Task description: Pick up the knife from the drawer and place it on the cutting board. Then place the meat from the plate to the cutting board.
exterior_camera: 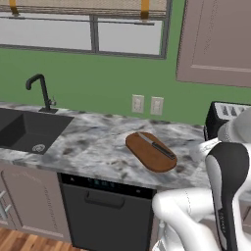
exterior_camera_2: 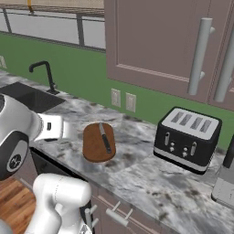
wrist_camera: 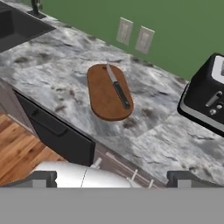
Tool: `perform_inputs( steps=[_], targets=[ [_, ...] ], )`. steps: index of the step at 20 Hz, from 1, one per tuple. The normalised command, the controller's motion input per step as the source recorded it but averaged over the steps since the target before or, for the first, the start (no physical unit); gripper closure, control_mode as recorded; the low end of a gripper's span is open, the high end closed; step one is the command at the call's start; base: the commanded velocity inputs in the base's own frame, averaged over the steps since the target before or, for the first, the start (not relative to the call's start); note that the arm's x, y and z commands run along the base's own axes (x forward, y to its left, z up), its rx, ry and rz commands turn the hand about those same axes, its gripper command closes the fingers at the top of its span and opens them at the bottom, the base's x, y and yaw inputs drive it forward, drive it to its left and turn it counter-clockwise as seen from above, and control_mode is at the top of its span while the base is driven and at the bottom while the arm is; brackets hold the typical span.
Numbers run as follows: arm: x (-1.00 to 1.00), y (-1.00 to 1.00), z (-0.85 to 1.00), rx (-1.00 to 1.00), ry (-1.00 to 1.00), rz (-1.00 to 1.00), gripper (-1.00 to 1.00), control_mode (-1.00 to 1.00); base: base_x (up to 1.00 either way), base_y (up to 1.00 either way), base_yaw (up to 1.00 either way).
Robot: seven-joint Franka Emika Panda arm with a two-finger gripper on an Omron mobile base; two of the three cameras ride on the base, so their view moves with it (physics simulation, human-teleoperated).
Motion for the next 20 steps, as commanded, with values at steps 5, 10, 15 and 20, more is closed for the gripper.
perform_inputs(
  steps=[5,10,15,20],
  targets=[
    [0.00,0.28,0.00,0.00,-0.04,0.00,-1.00,1.00,-0.20,0.40,0.00],
    [0.00,0.00,0.00,0.00,0.00,0.00,-1.00,1.00,-0.49,1.00,0.00],
    [0.00,0.00,0.00,0.00,0.00,0.00,-1.00,1.00,-0.14,1.00,0.02],
    [0.00,0.00,0.00,0.00,0.00,0.00,-1.00,1.00,0.07,1.00,0.01]
  ],
)
